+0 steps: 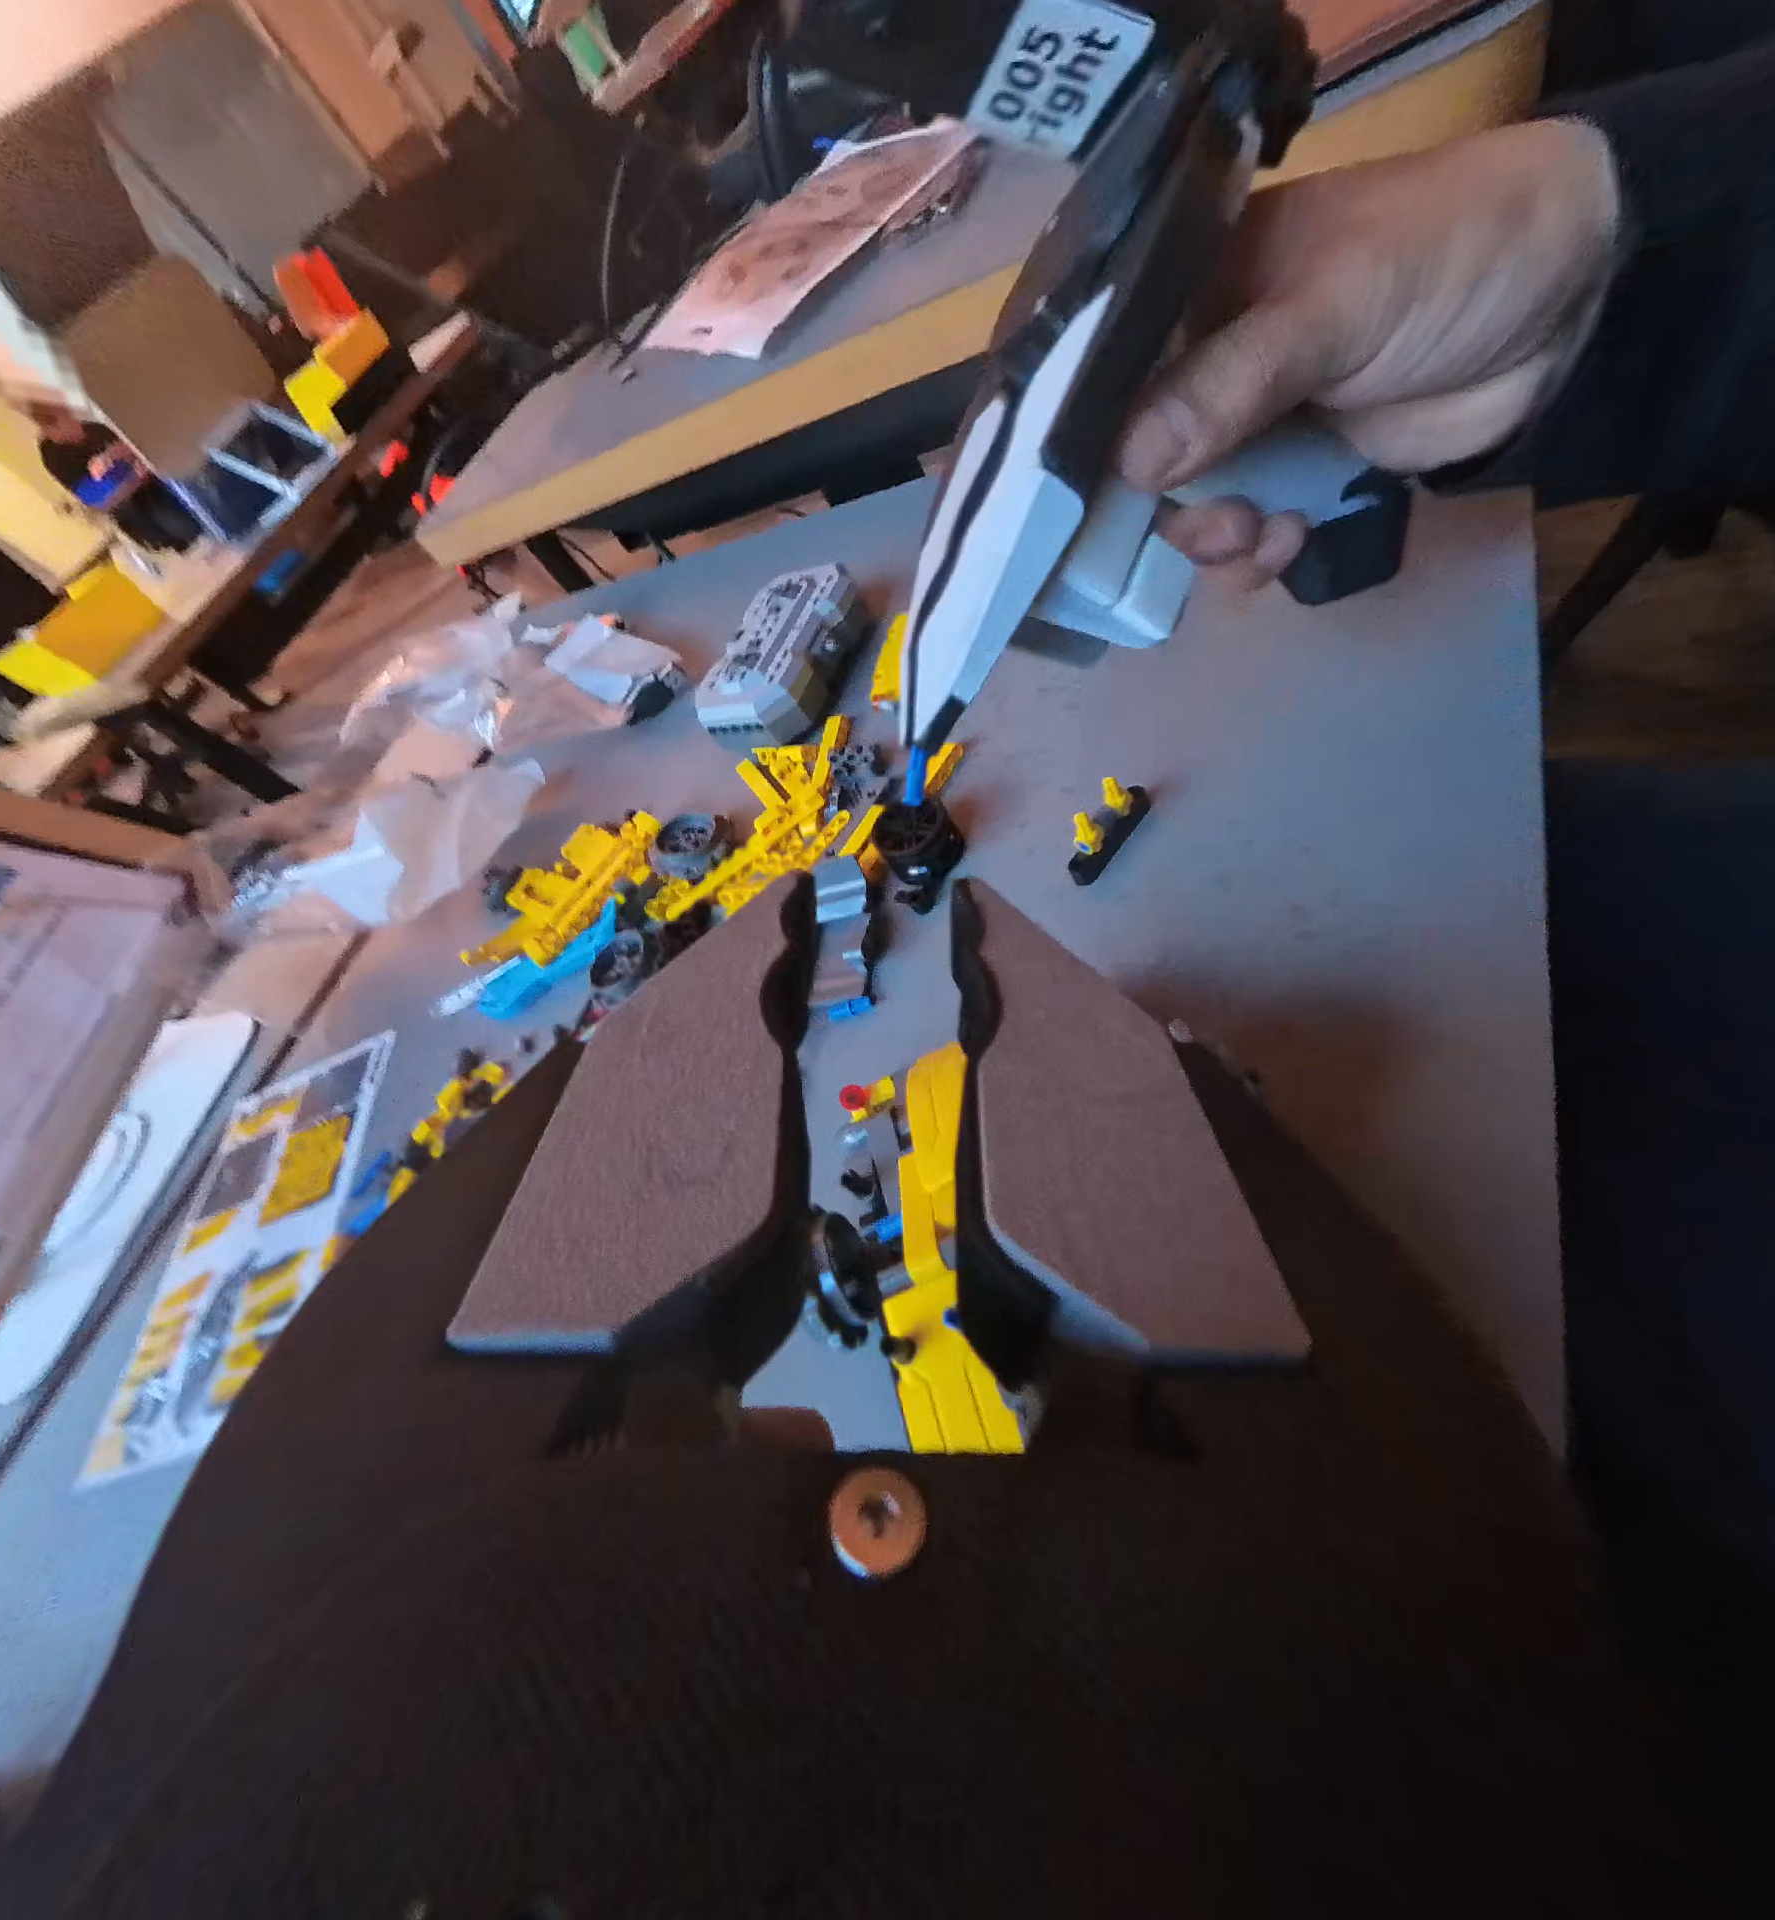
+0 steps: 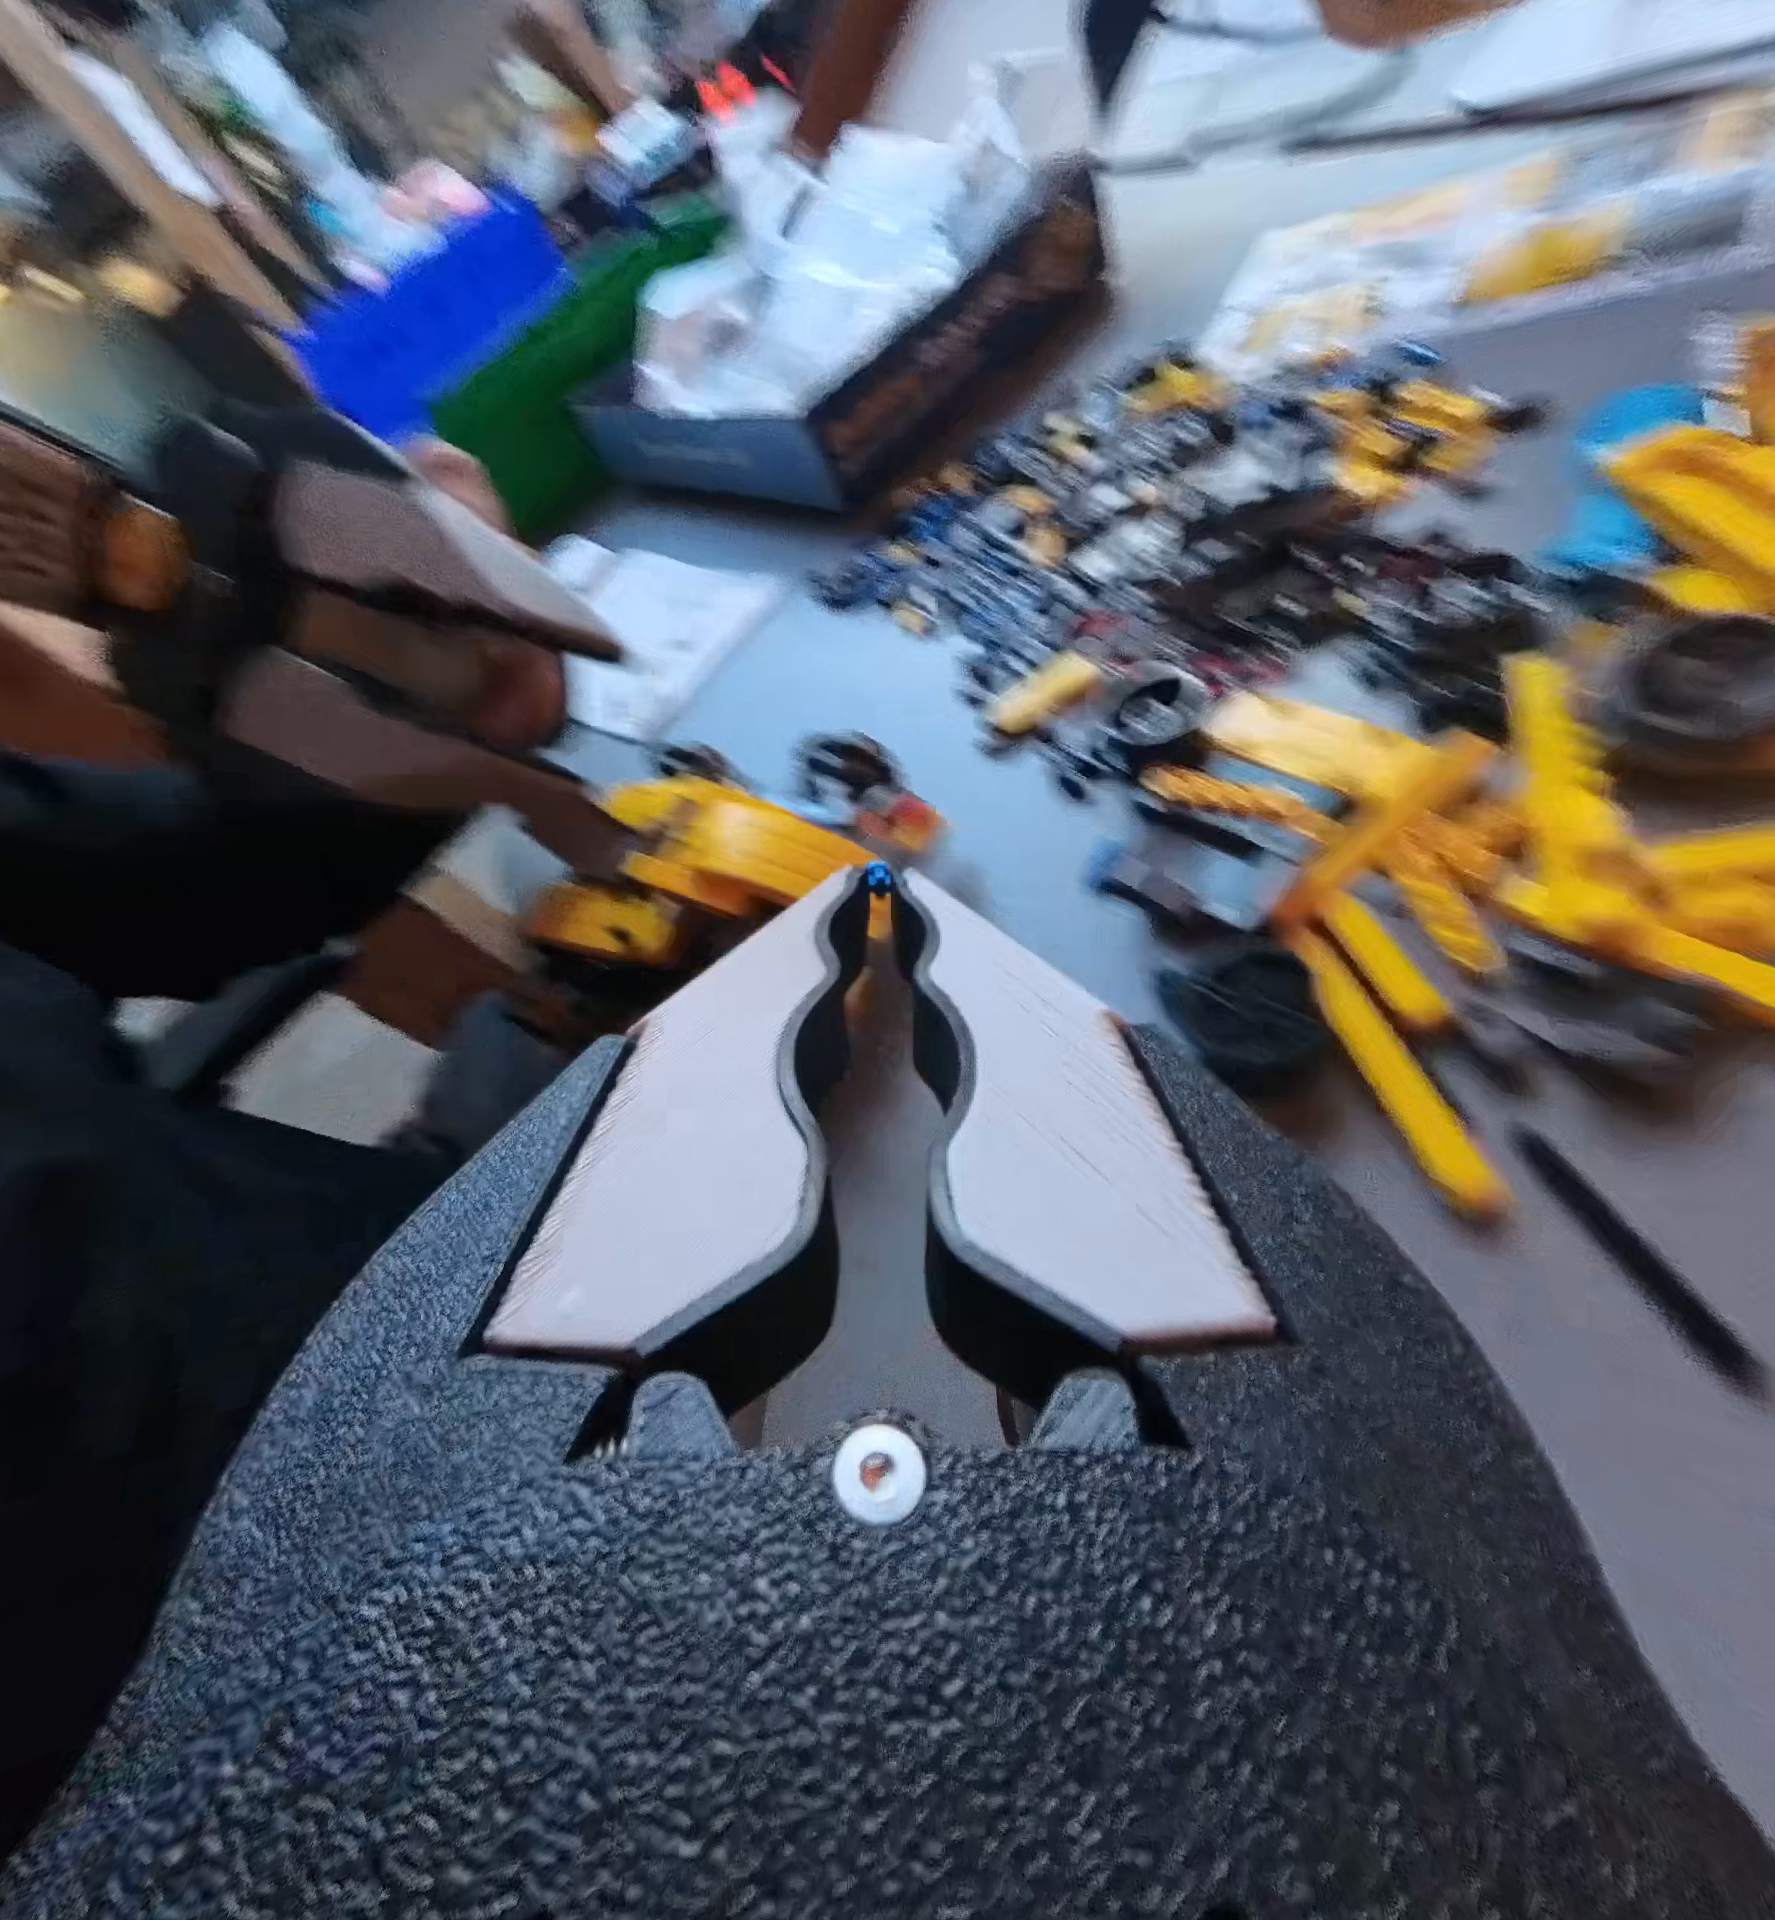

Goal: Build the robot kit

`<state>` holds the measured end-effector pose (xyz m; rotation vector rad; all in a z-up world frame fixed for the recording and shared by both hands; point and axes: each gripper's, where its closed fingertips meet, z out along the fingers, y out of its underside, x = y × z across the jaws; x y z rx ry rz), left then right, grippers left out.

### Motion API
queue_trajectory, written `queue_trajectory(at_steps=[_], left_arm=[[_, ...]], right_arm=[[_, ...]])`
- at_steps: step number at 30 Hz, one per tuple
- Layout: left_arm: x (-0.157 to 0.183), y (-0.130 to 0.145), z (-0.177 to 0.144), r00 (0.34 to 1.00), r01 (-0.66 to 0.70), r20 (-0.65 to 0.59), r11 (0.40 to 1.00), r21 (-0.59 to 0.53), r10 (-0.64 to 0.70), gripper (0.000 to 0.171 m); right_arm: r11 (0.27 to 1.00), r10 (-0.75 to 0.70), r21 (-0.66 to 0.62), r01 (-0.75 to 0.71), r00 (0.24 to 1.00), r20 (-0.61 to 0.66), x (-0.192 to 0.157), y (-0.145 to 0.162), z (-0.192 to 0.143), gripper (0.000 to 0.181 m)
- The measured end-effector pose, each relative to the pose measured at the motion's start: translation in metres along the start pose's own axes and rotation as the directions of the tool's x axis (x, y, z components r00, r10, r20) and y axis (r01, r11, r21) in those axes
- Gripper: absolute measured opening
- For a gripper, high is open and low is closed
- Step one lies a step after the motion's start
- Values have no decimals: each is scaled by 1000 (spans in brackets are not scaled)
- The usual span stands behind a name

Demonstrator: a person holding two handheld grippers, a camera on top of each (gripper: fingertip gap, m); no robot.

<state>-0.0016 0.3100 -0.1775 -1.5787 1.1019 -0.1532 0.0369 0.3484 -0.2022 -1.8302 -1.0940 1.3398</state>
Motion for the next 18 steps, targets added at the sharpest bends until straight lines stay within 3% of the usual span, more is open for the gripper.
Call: queue_trajectory(at_steps=[2,4,11,18], left_arm=[[-2,5,-6,997,82,-13,997,-13,-82,24],[-3,11,-17,987,162,-16,987,-22,-162,24],[9,47,-66,963,269,35,959,-93,-267,22],[23,70,-93,927,374,76,921,-111,-367,22]], right_arm=[[992,-24,-124,5,988,-150,40,25,-15,3],[975,-14,-221,-32,979,-202,61,50,-29,3],[931,-66,-364,-23,971,-231,60,87,-59,3],[934,-73,-355,-30,959,-274,65,98,-74,4]])
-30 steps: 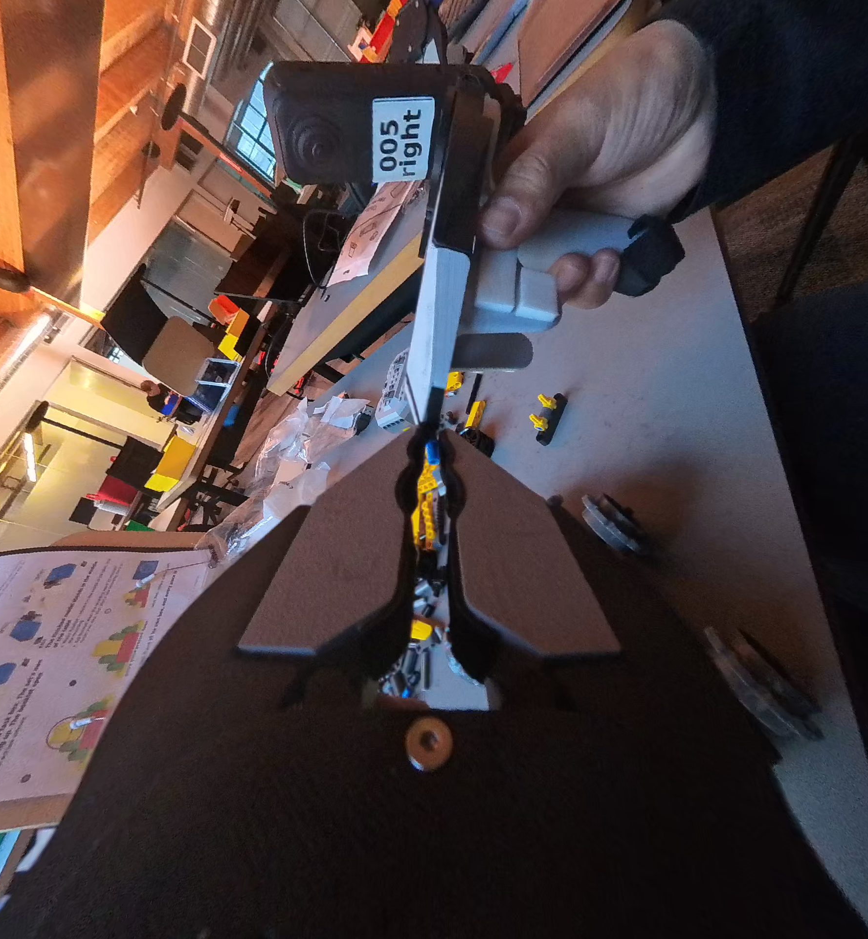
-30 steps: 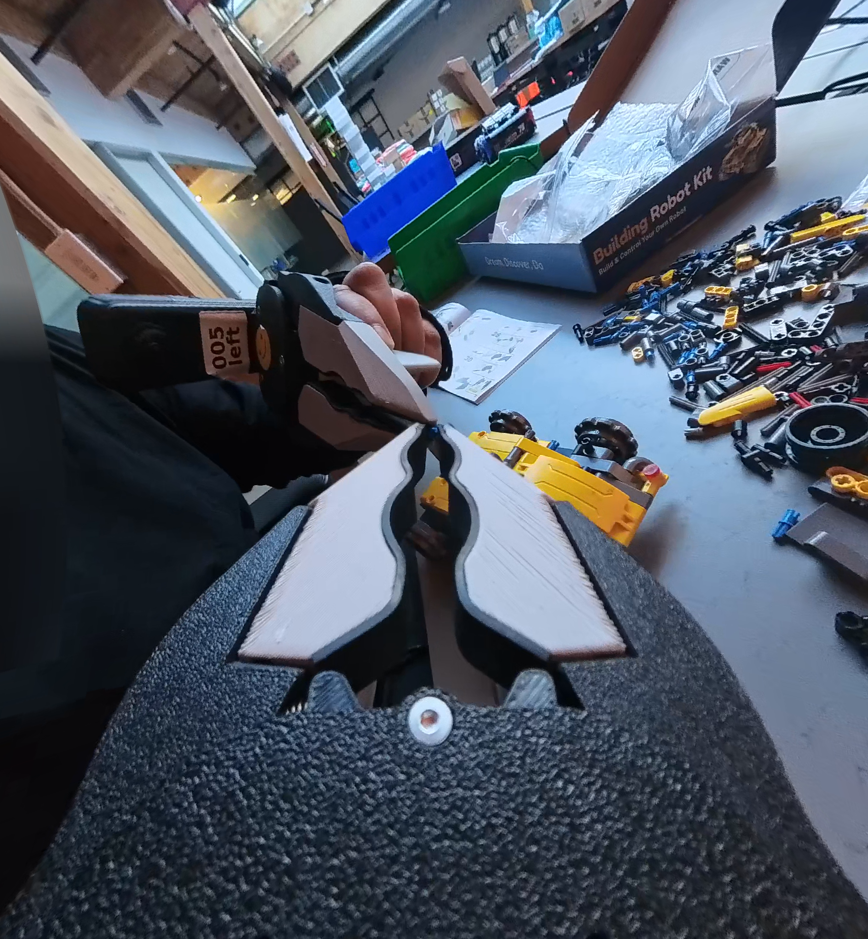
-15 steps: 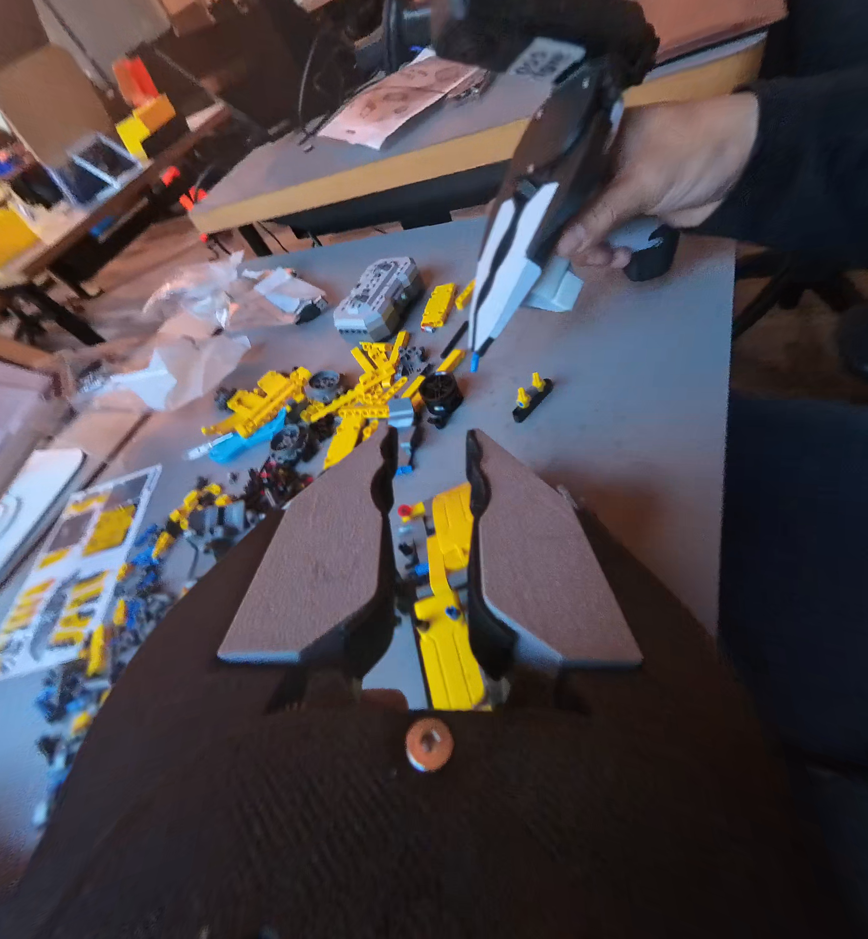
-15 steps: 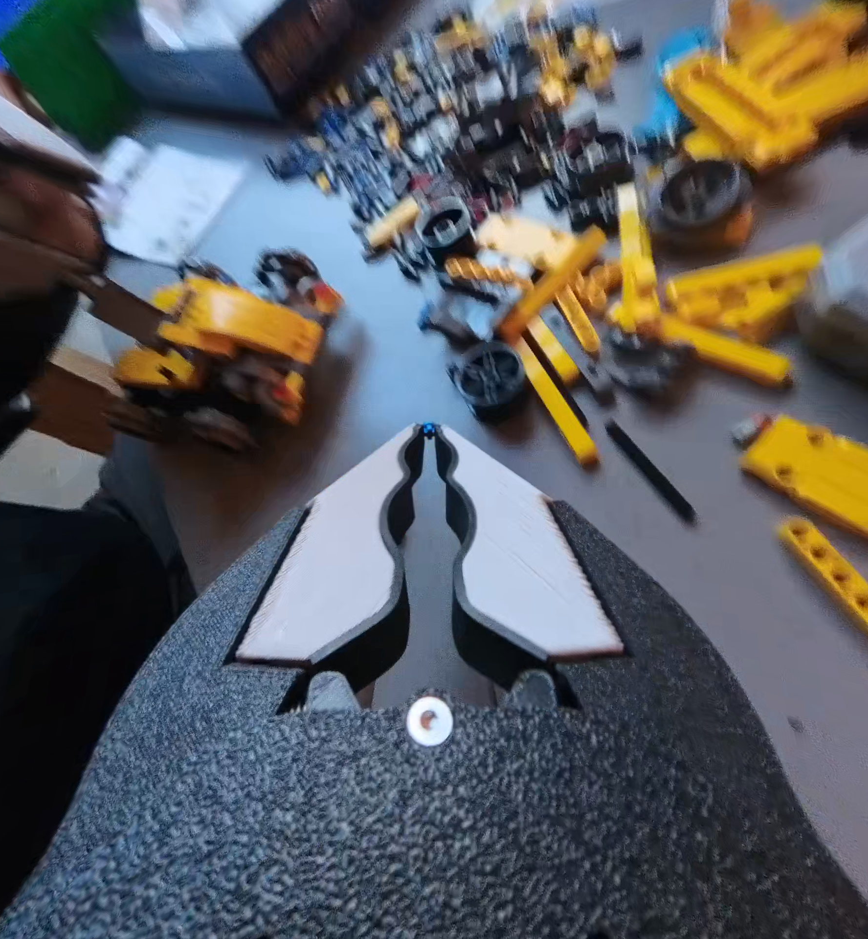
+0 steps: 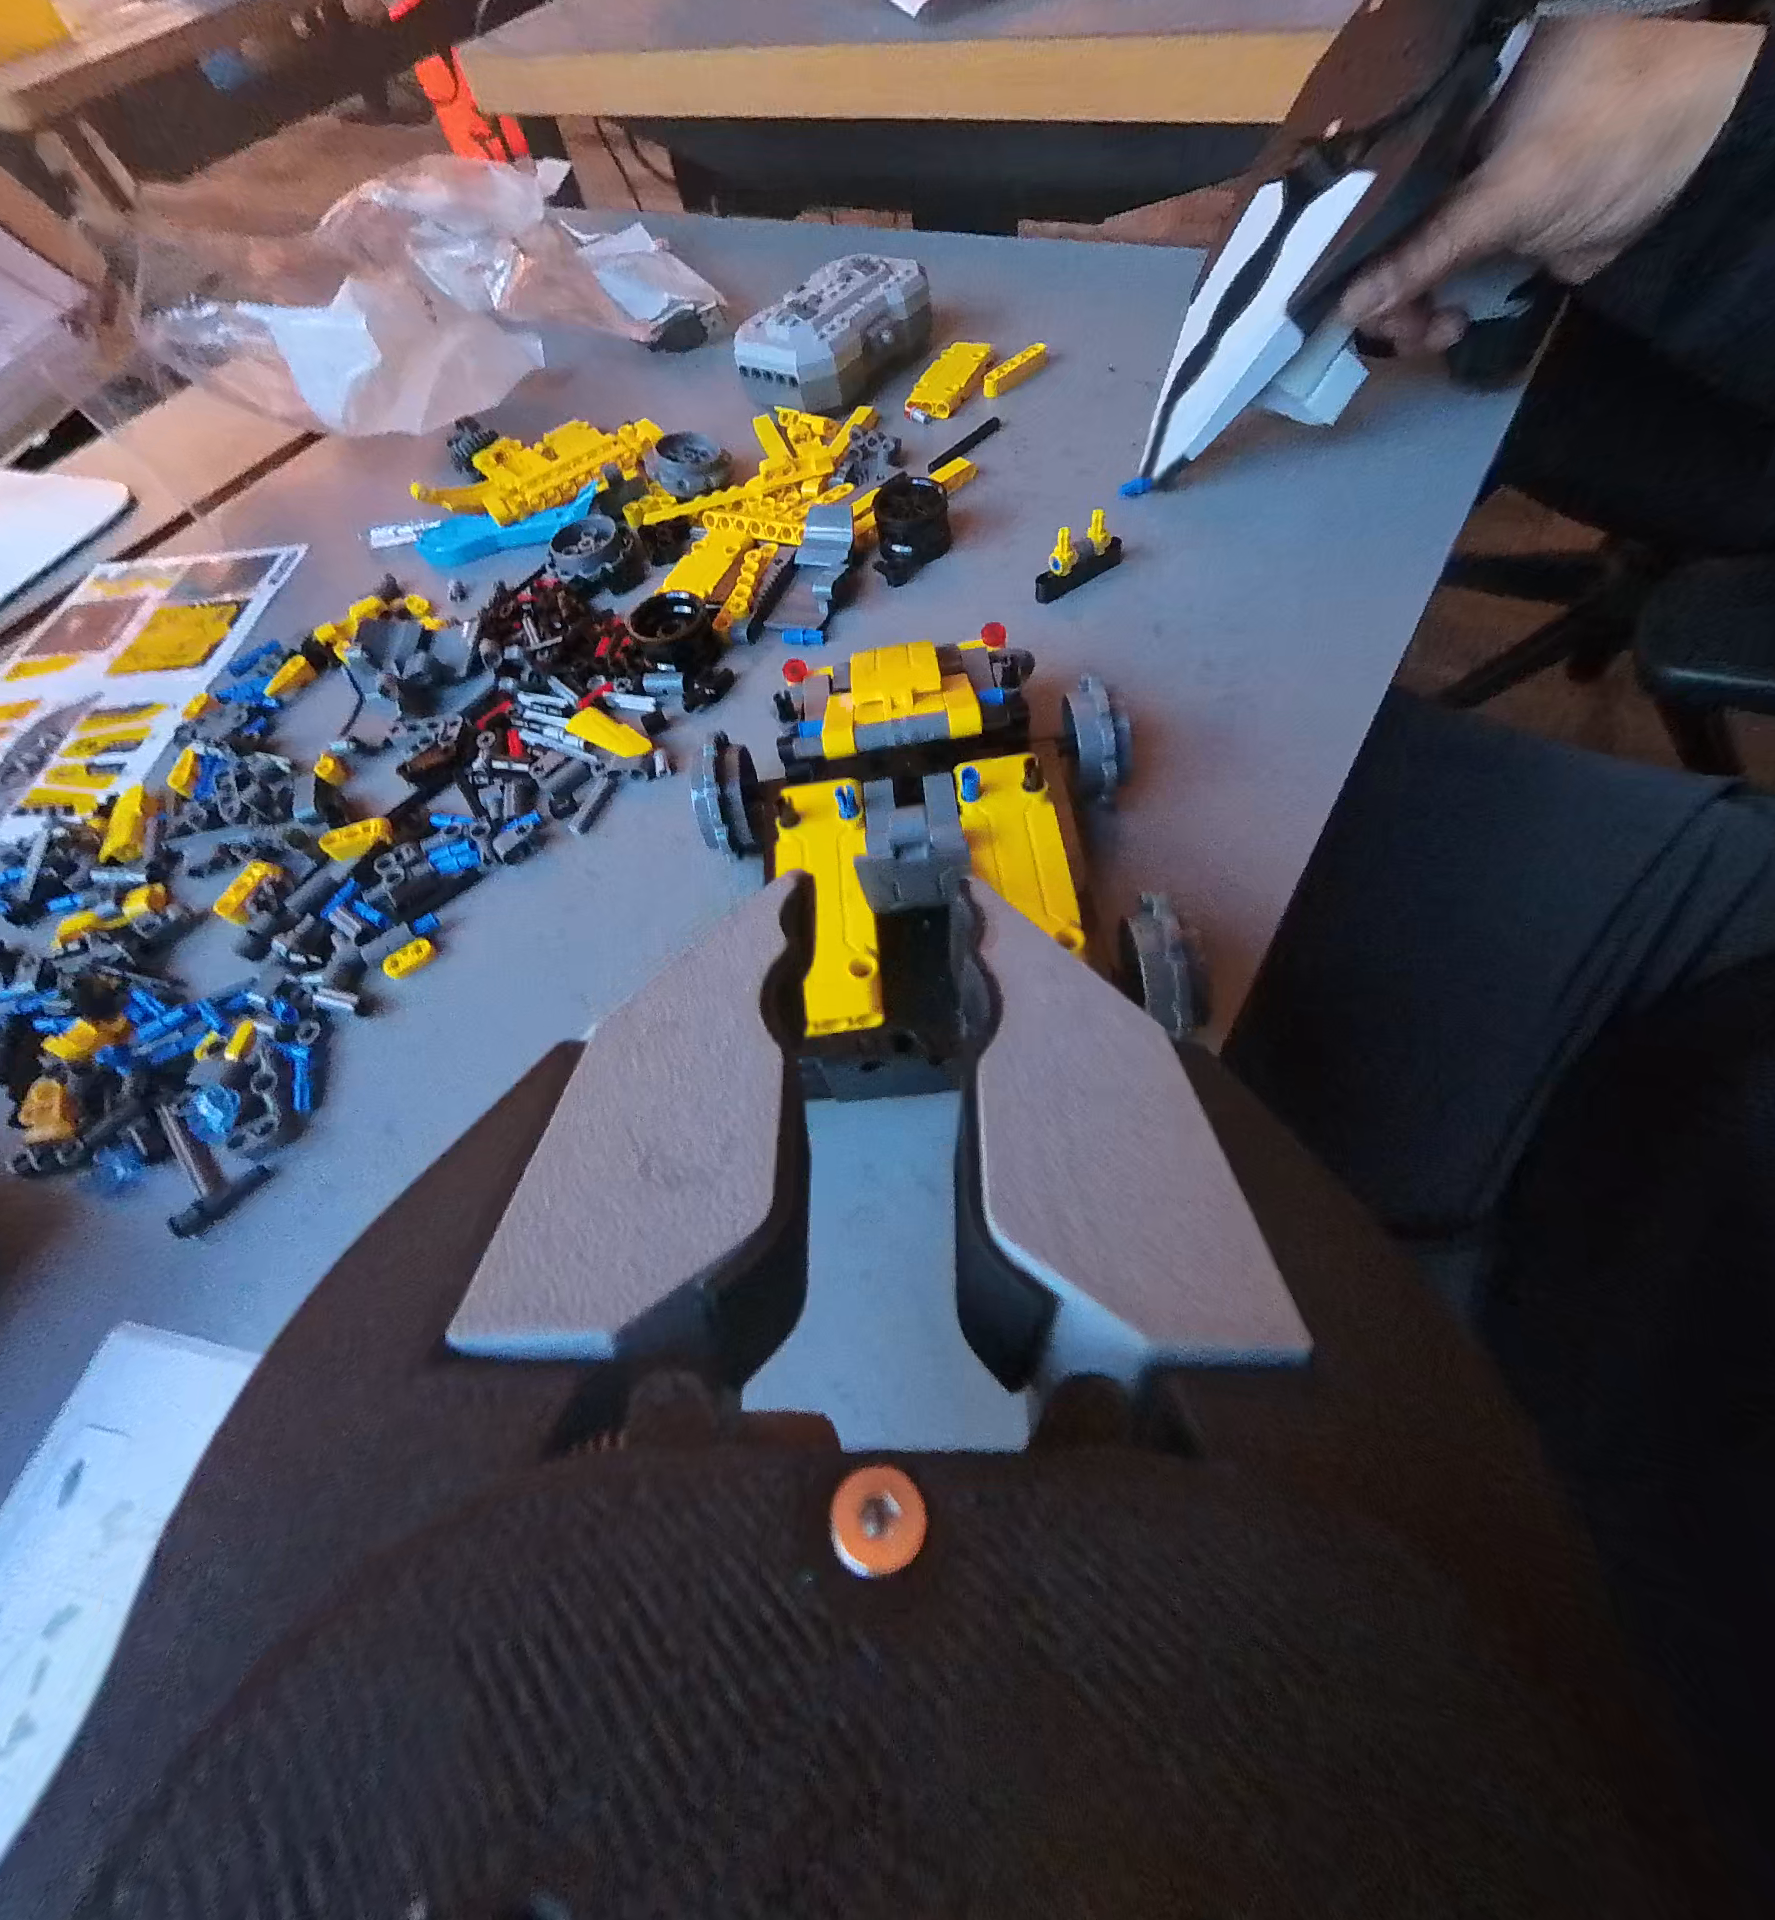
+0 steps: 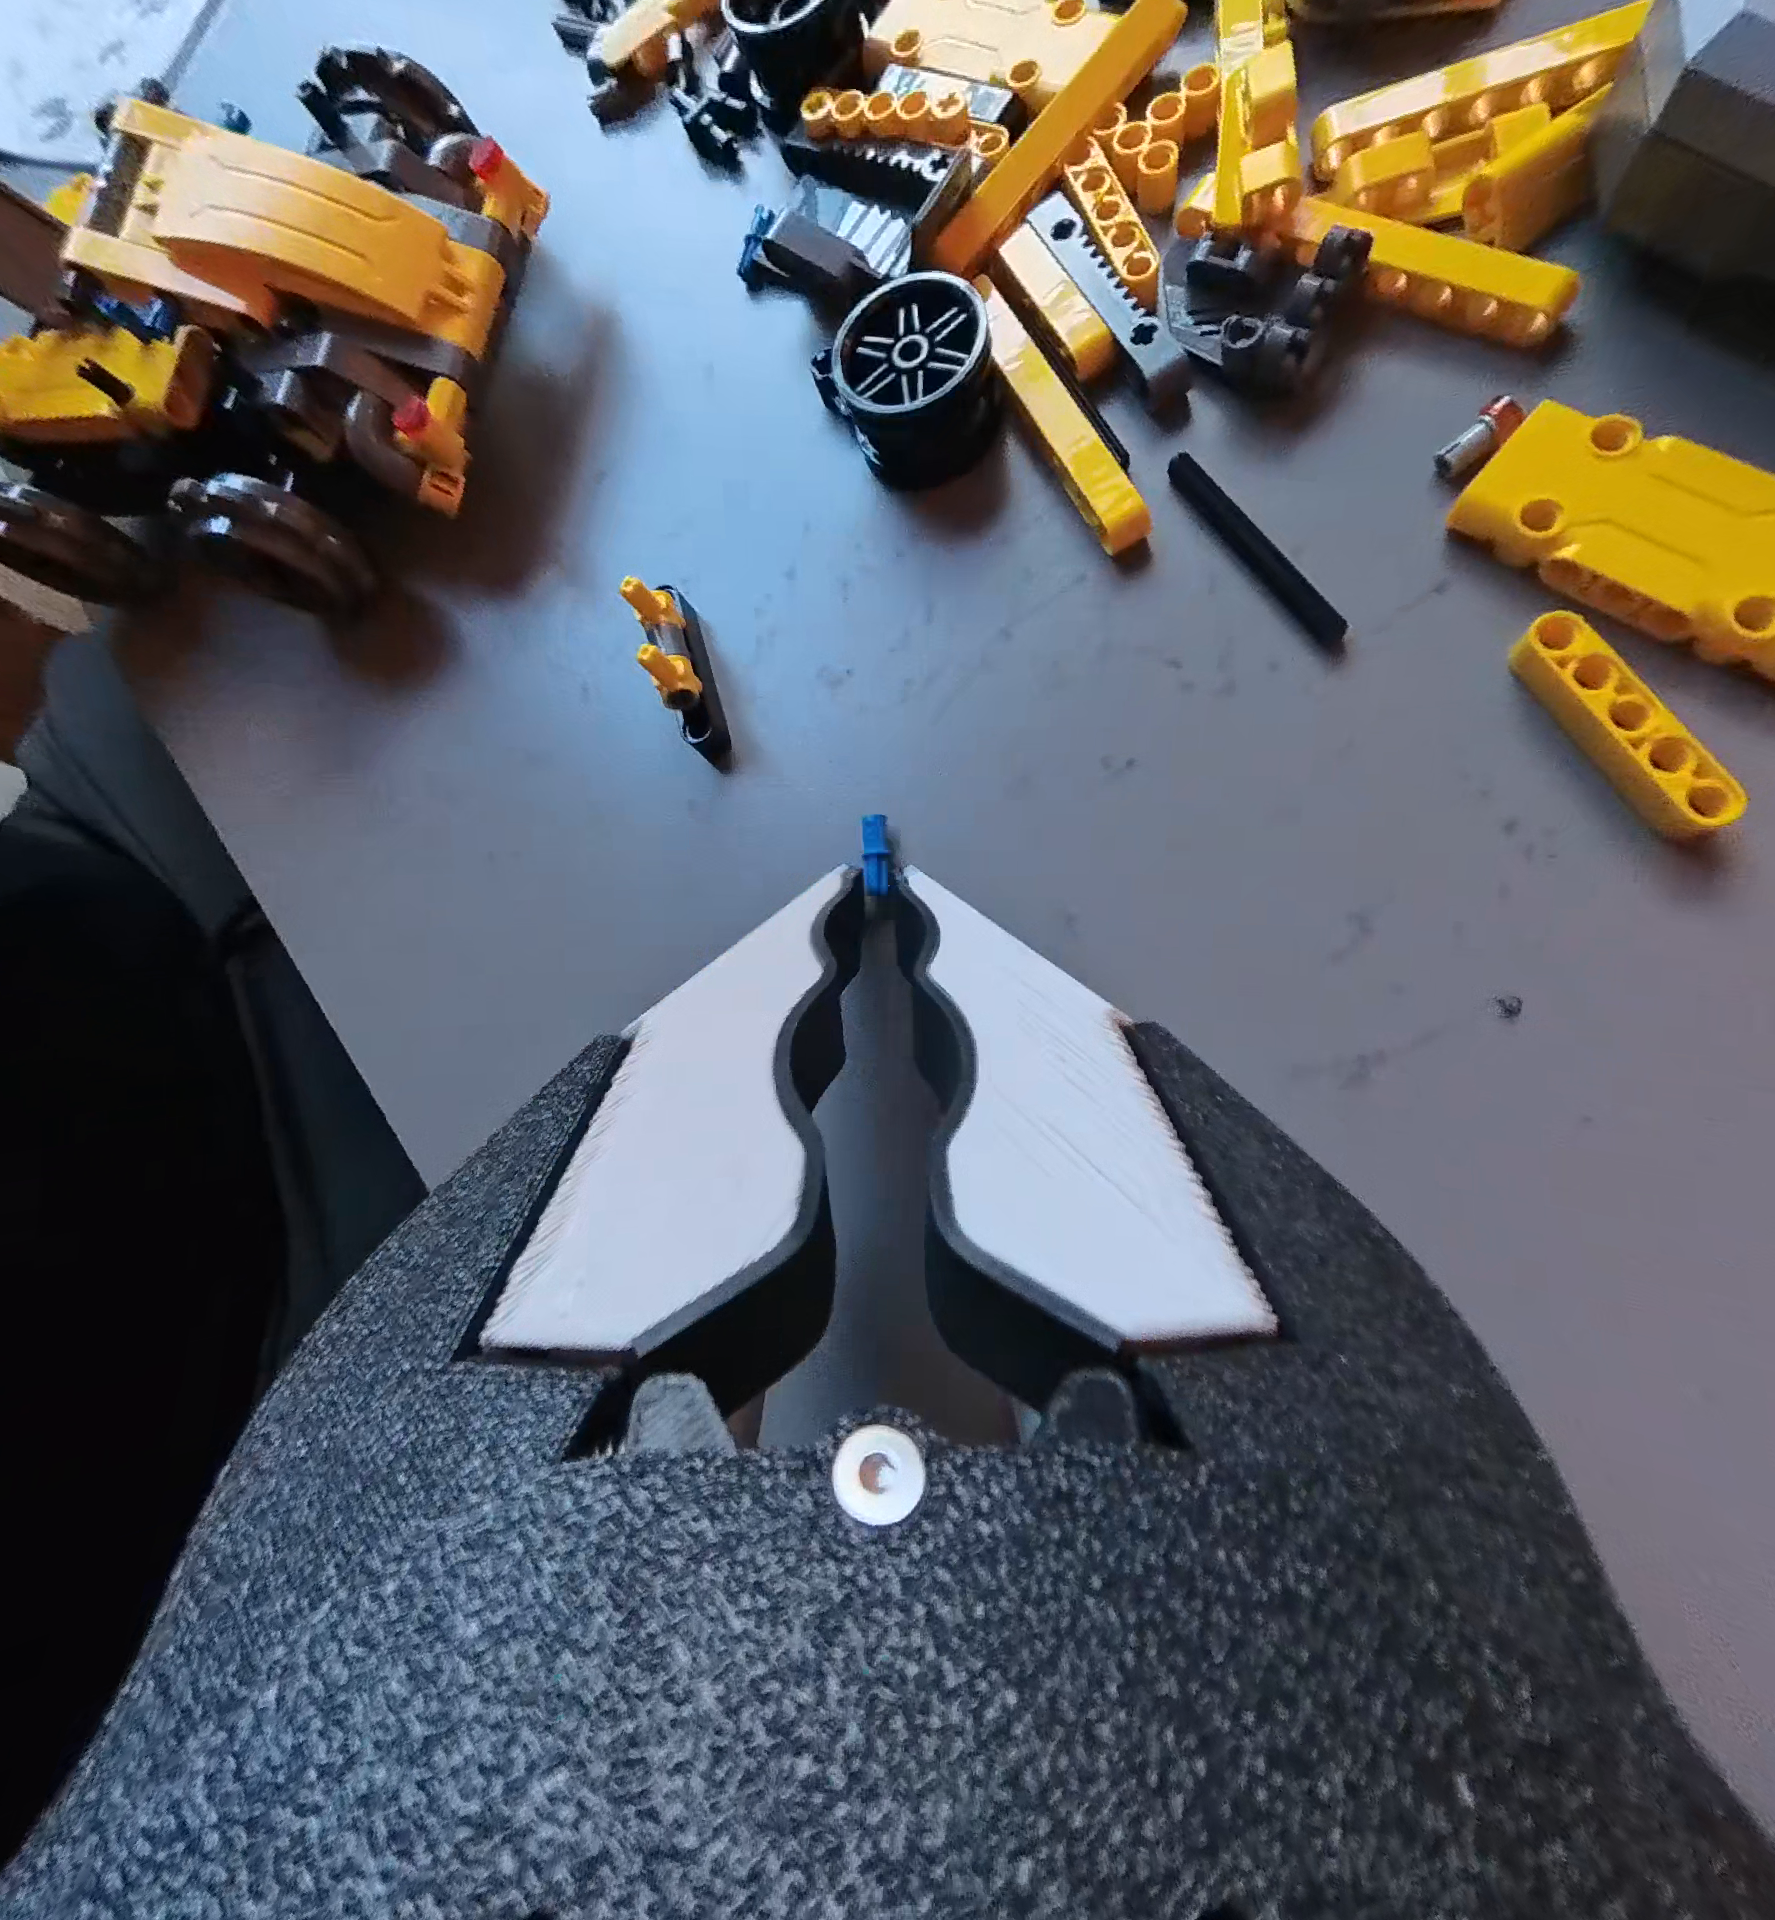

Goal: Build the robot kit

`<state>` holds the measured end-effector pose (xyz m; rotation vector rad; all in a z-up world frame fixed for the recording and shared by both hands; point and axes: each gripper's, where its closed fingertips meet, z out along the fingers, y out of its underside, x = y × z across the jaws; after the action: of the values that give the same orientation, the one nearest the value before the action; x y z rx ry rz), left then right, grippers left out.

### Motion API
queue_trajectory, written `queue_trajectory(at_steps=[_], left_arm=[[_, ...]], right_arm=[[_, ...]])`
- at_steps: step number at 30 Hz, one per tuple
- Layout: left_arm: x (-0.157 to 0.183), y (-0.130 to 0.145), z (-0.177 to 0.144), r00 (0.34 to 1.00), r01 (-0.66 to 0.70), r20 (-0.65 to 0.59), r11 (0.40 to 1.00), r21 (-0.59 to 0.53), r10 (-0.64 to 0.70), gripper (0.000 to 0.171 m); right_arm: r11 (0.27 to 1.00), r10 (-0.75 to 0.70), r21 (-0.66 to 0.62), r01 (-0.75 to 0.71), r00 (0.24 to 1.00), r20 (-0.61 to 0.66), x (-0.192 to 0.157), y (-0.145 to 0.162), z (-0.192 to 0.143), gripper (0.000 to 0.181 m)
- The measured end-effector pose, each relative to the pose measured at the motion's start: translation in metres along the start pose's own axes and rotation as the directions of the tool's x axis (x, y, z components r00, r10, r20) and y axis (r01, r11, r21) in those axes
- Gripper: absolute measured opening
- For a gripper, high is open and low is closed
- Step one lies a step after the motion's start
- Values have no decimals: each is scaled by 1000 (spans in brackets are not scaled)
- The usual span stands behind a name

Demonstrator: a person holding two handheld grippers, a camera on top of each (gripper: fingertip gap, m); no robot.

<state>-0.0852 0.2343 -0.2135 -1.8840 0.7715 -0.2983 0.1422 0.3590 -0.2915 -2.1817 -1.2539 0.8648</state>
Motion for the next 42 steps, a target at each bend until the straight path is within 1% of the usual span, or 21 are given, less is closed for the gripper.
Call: queue_trajectory(at_steps=[3,5,8,11,13,15,18,20,21,24,26,28,30,32,34,36,38,42], left_arm=[[2,6,-2,1000,30,2,1000,1,-30,23],[3,7,-4,1000,28,10,1000,6,-28,23],[4,12,-8,999,29,17,1000,10,-29,25],[2,19,-12,997,73,12,997,4,-73,29],[0,23,-17,996,91,21,996,9,-92,30],[-2,29,-23,994,89,61,996,24,-90,30],[11,29,-32,987,142,63,984,110,-149,31],[18,29,-38,986,134,73,978,160,-147,32],[19,29,-41,988,115,85,978,174,-131,33],[20,23,-52,990,92,88,969,228,-114,32],[21,21,-57,988,125,57,955,271,-146,30],[22,23,-59,984,163,23,945,284,-176,30],[22,26,-61,983,174,7,943,285,-184,30],[20,30,-62,981,188,1,942,279,-196,30],[20,31,-63,976,215,-22,937,277,-217,32],[19,31,-65,973,229,-30,931,284,-230,32],[18,30,-67,970,241,-33,926,290,-242,32],[18,34,-66,961,275,-52,920,280,-272,32]], right_arm=[[1000,-30,-4,30,1000,-3,-2,1,-1,11],[999,-43,-4,43,999,-4,-3,1,-3,21],[998,-59,8,60,998,-15,-3,-1,-8,23],[995,-94,30,94,995,-25,-8,-7,-12,26],[986,-153,66,154,988,-24,-22,-18,-13,29],[965,-244,87,248,968,-58,-37,-26,-12,29],[934,-325,132,333,943,-74,-60,-36,-10,28],[920,-347,165,356,934,-80,-71,-41,-7,27],[915,-355,166,367,930,-96,-73,-41,-5,26],[929,-335,106,355,927,-170,-64,-36,1,26],[941,-301,118,316,945,-127,-73,-38,5,27],[935,-310,171,310,950,-25,-102,-49,10,20],[922,-361,147,358,933,-14,-118,-53,25,20],[910,-402,92,404,915,-36,-121,-54,45,21],[913,-406,26,407,914,-18,-121,-51,59,26],[902,-432,-17,432,901,-31,-117,-52,61,25],[895,-446,-28,445,893,-62,-110,-57,55,24],[902,-432,-70,427,896,-99,-93,-60,54,31]])
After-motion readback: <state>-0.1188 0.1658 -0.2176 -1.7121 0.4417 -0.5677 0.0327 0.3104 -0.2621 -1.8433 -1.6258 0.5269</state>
